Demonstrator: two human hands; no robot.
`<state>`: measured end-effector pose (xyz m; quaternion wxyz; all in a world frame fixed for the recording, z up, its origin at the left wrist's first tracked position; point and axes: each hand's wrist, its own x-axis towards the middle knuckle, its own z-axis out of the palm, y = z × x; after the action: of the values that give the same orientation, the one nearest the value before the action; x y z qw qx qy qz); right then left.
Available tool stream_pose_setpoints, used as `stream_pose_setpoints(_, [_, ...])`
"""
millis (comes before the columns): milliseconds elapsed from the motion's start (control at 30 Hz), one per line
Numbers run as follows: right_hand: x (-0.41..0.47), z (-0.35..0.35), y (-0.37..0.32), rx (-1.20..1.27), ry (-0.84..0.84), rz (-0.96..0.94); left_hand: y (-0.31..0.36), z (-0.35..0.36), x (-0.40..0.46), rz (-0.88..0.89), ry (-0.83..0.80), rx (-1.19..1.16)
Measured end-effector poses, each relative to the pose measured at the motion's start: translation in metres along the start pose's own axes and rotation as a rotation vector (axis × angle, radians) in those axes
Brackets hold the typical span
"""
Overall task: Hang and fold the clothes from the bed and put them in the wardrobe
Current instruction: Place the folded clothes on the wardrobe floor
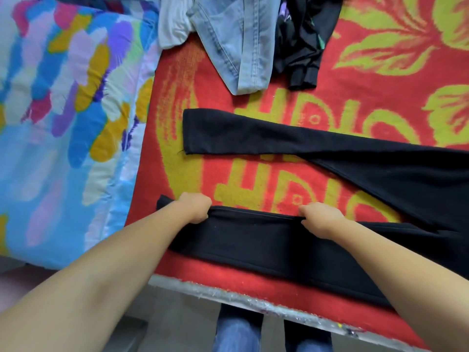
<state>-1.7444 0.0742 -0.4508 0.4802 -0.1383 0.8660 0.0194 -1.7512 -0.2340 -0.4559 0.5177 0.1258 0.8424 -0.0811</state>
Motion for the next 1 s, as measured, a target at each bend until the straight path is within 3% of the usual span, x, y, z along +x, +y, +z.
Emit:
stream_pose_setpoints(200, [0.002,-0.014,0.018,0.122,0.183,0.014,-0.033,-0.053,0.016,-0.063,0.011,-0.074])
stream_pose_setpoints(267, [0.003,-0.025,0.031,0.208,0.419,0.057,-0.034,-0.061,0.025,-0.109,0.288,-0.151])
stream_pose_setpoints(333, [0.005,-0.034,0.049,0.268,0.605,0.132,-0.028,-0.066,0.034,-0.173,0.581,-0.017])
stream_pose_setpoints(467, [0.014,-0.038,0.075,0.111,0.437,0.247,-0.013,-0.077,0.051,-0.183,0.544,0.085])
stream_pose_setpoints(600, [0.029,-0.042,0.075,0.085,0.453,0.292,-0.031,-0.137,0.058,-0.068,0.784,0.027])
stream_pose_setpoints(733, [0.032,-0.048,0.077,0.052,0.426,0.252,-0.053,-0.205,0.054,-0.196,1.131,-0.086])
stream_pose_setpoints(800, [0.030,-0.048,0.078,0.061,0.421,0.240,-0.044,-0.218,0.053,-0.144,1.200,-0.034])
stream_pose_setpoints(867, [0.028,-0.048,0.079,0.042,0.411,0.226,-0.025,-0.205,0.058,0.135,1.094,0.089])
stream_pose_setpoints(900, [0.027,-0.048,0.079,0.029,0.402,0.215,-0.014,-0.189,0.062,0.219,0.939,0.159])
stream_pose_setpoints(967, [0.028,-0.048,0.082,0.023,0.386,0.191,-0.002,-0.156,0.072,0.119,0.637,0.267])
stream_pose_setpoints(1000, [0.030,-0.048,0.084,0.032,0.381,0.173,-0.001,-0.147,0.079,0.025,0.587,0.281])
